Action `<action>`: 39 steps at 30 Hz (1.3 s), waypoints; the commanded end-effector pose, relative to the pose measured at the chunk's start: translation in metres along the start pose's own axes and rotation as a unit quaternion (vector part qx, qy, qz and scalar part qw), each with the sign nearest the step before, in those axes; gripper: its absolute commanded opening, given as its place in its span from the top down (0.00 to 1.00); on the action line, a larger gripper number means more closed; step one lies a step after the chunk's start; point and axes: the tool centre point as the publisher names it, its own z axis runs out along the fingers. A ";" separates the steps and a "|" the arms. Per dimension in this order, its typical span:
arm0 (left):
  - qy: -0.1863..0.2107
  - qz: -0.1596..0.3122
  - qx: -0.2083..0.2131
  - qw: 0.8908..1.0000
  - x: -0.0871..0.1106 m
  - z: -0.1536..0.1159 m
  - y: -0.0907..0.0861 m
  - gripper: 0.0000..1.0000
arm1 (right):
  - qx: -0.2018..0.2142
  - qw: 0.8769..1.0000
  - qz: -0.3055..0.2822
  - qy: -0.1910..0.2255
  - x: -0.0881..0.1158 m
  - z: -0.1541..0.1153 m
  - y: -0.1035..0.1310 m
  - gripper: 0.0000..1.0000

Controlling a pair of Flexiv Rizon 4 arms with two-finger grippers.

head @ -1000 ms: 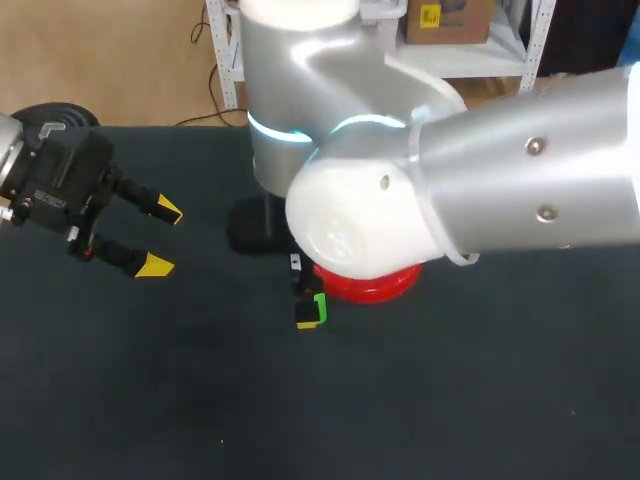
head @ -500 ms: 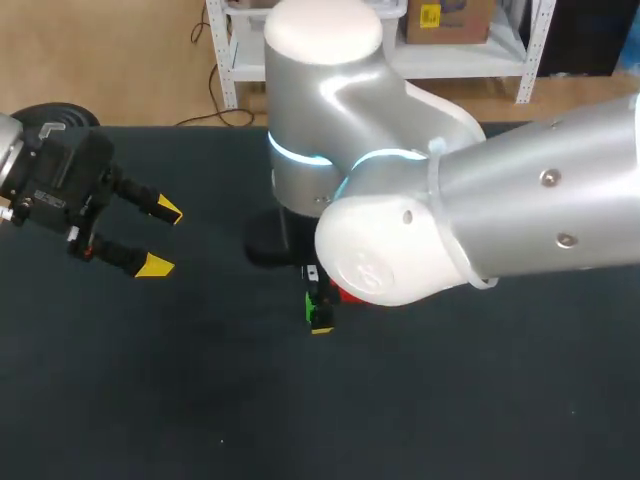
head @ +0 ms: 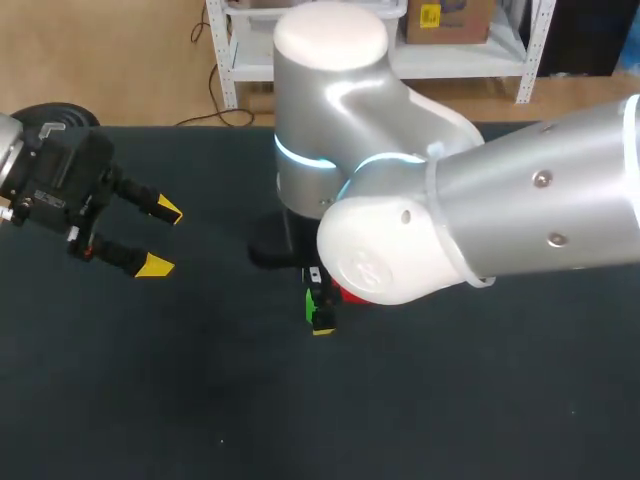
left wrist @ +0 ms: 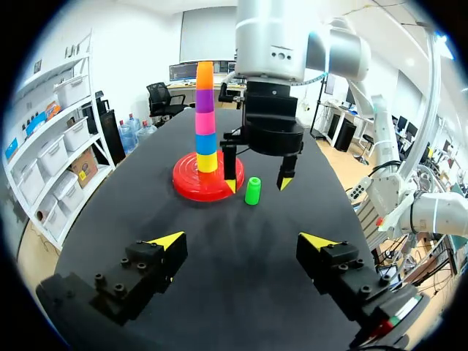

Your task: Pick up and stack the cylinders on the red base in this order: pink,purple,orange,green

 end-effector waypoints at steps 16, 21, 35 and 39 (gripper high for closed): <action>-0.001 0.001 0.000 1.000 0.001 0.000 0.000 0.00 | -0.006 1.000 0.006 0.001 0.002 0.007 -0.002 0.42; -0.001 0.001 0.000 1.000 0.001 0.000 0.000 0.00 | -0.005 1.000 0.007 0.002 0.001 0.007 -0.002 1.00; -0.001 0.001 0.000 1.000 0.001 0.000 0.000 0.00 | -0.003 1.000 0.011 0.003 0.002 0.003 -0.003 1.00; -0.001 0.001 0.000 1.000 0.001 0.000 0.000 0.00 | 0.013 1.000 0.016 0.003 0.000 -0.019 -0.001 1.00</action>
